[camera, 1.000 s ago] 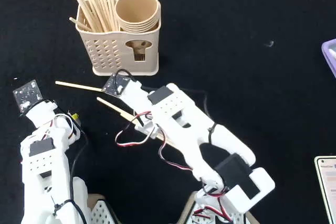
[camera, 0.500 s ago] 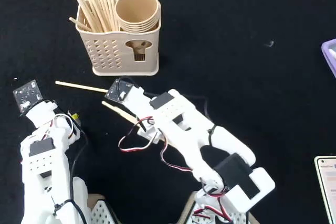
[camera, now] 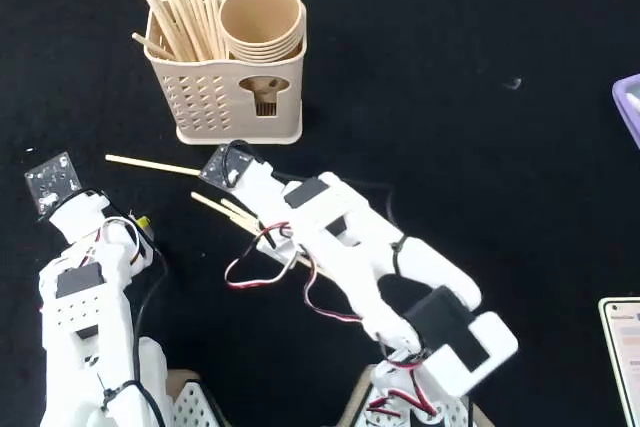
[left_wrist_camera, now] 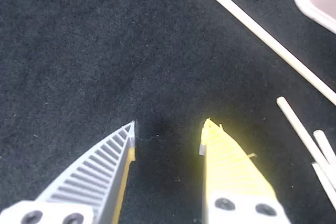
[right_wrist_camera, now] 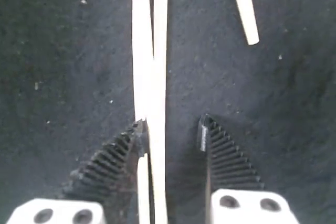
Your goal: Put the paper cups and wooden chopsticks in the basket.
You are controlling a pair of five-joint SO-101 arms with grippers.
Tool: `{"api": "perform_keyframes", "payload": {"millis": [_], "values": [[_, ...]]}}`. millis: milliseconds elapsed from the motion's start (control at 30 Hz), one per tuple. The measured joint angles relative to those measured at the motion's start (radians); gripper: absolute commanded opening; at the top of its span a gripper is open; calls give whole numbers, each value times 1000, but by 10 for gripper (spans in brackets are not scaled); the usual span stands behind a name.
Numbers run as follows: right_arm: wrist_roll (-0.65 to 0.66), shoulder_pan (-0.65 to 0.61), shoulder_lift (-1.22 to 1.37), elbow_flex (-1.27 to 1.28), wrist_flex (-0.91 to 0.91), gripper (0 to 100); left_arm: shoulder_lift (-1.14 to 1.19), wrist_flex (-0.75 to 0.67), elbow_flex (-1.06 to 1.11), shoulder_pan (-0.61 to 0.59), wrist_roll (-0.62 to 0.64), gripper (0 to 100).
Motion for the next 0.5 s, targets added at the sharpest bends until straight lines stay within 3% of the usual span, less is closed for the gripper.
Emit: {"api": "perform_keyframes", "payload": {"millis": [67, 133, 500], "values": [[-2, 2, 18, -14, 3, 125, 0, 0, 0, 0, 0, 209], [0, 2, 23, -26, 15, 14, 0, 0, 0, 0, 0, 209], [2, -2, -55, -26, 84, 10, 0, 0, 0, 0, 0, 209]]}}
